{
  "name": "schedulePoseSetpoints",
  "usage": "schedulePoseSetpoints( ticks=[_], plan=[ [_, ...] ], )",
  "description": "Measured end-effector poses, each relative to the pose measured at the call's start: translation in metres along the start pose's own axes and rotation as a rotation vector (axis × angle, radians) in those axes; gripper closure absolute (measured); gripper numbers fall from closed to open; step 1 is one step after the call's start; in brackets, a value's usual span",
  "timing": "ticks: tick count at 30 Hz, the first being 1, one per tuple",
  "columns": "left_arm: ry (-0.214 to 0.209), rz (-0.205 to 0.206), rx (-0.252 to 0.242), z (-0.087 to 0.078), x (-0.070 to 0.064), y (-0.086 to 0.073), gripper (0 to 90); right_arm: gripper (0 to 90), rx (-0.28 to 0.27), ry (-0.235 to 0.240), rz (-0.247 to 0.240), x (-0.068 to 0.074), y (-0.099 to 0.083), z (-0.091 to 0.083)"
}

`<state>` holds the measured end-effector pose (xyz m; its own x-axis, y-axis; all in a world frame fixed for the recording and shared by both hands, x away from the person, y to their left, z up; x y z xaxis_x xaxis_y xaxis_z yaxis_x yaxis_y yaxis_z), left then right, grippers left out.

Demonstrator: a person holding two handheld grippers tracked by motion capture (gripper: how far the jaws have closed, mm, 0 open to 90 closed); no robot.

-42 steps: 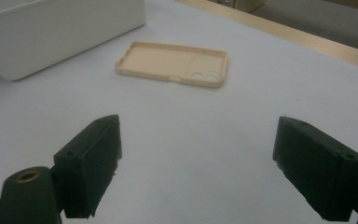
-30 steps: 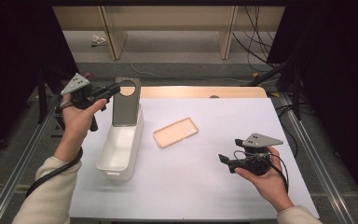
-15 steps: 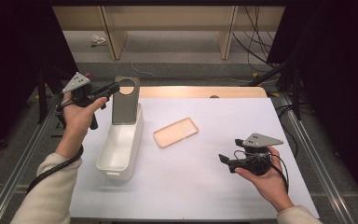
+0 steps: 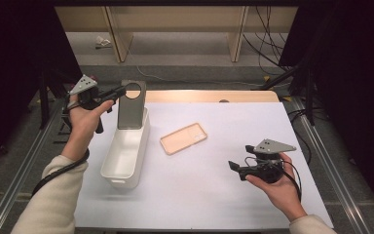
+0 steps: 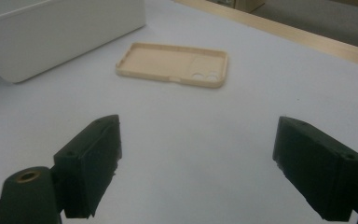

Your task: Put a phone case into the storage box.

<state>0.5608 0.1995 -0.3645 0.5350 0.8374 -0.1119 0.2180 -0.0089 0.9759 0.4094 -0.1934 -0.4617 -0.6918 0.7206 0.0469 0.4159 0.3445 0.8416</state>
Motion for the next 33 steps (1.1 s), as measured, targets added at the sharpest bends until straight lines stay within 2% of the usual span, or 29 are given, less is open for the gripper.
schedulePoseSetpoints(
  ticks=[11, 21, 33],
  plan=[
    [0.008, 0.0, 0.004, 0.007, 0.008, 0.0, 81.5, 16.2, 0.0, 0.003, 0.001, 0.0, 0.0, 0.0],
    [0.024, -0.01, 0.015, 0.015, 0.017, -0.009, 81.4, 16.2, 0.0, 0.004, 0.002, 0.0, 0.0, 0.0],
    [0.031, -0.006, 0.023, 0.021, 0.019, -0.012, 81.4, 16.2, -0.001, 0.003, 0.002, 0.0, 0.0, 0.0]
  ],
)
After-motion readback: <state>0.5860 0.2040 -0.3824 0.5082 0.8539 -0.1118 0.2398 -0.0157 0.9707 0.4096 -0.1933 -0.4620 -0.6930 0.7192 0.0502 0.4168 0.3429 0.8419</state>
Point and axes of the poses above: each handheld gripper's, and its own axes: z roughly forward along the jaws, y roughly out of its top, x roughly to its left, the point moved 9 cm from there along z, roughly forward along the jaws, and after that the axes turned 2 degrees about y, right-handed, at the moved point
